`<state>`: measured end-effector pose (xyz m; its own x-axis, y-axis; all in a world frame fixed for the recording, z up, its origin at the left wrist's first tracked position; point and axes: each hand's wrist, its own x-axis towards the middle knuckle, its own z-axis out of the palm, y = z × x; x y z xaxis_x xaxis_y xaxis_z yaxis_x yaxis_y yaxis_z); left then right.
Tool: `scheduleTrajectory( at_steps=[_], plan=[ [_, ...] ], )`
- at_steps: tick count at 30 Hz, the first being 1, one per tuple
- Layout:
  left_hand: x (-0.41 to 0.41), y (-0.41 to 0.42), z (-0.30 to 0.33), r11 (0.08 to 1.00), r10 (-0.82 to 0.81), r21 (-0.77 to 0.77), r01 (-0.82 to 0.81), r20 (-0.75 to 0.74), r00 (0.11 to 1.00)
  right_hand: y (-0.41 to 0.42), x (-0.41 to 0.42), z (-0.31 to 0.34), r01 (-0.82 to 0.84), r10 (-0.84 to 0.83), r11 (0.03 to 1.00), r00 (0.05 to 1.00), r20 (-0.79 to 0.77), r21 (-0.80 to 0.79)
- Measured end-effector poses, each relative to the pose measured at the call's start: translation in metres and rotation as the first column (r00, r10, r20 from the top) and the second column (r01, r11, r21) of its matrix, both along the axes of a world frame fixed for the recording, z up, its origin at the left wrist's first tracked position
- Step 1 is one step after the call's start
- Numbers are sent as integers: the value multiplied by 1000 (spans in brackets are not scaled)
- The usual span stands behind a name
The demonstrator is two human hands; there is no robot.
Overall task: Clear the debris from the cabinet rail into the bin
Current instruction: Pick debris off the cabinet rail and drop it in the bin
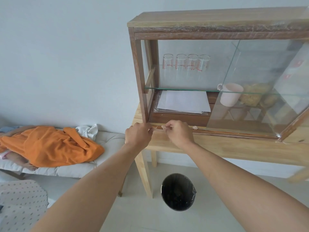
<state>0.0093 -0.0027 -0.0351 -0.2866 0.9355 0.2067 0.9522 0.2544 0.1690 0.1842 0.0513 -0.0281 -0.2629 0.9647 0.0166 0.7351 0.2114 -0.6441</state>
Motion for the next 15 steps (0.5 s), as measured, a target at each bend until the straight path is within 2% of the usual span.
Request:
scheduleTrajectory(
  at_steps=[4,15],
  plan=[
    [5,-21,4,1000,-3,-24,4,22,1000,-17,18,0,24,-24,1000,1000,0,11],
    [32,-82,-20,991,-80,-101,93,128,989,-86,80,-19,86,-90,992,995,-43,-91]
  ],
)
